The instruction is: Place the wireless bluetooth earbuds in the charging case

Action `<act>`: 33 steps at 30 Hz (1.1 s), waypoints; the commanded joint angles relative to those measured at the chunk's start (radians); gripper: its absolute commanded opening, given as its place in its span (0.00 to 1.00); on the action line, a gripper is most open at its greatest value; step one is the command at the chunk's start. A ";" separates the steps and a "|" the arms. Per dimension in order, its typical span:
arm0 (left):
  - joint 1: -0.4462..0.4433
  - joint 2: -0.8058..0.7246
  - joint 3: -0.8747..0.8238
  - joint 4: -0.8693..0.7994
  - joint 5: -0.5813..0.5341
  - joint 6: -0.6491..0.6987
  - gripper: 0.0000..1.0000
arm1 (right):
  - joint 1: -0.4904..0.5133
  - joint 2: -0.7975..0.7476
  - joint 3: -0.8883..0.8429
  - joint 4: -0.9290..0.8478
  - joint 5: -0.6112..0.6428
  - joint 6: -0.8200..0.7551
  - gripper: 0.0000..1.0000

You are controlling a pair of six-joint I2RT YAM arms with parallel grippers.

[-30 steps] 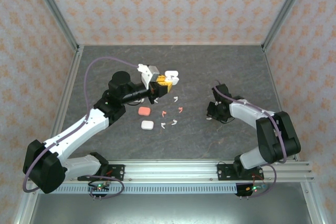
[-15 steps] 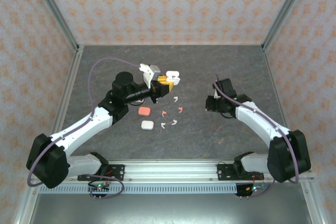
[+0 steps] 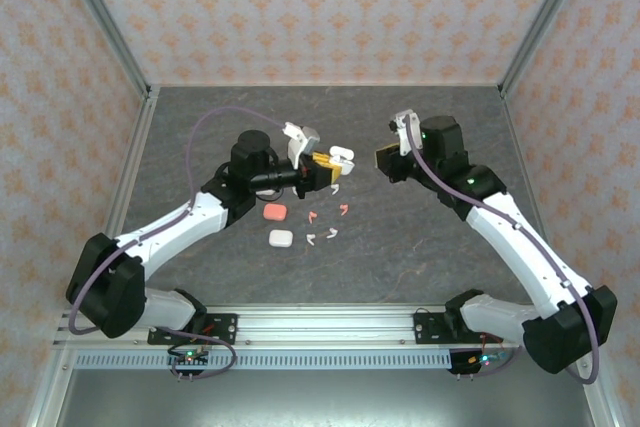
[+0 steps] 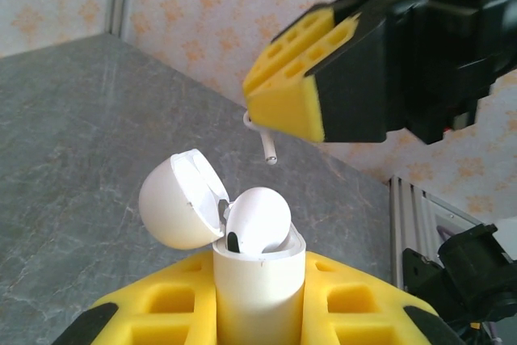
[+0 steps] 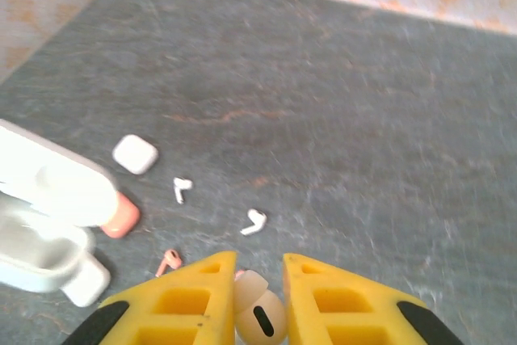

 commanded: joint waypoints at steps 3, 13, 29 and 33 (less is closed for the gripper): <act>0.001 0.013 0.066 -0.036 0.065 -0.017 0.00 | 0.037 0.005 0.079 0.036 -0.085 -0.098 0.19; -0.013 0.048 0.102 -0.038 0.082 -0.051 0.00 | 0.090 0.044 0.082 0.110 -0.101 -0.101 0.19; -0.015 0.047 0.103 -0.035 0.078 -0.057 0.00 | 0.092 0.040 0.053 0.076 -0.029 -0.173 0.19; -0.015 0.048 0.102 -0.026 0.076 -0.063 0.00 | 0.092 0.039 0.040 0.072 -0.037 -0.176 0.19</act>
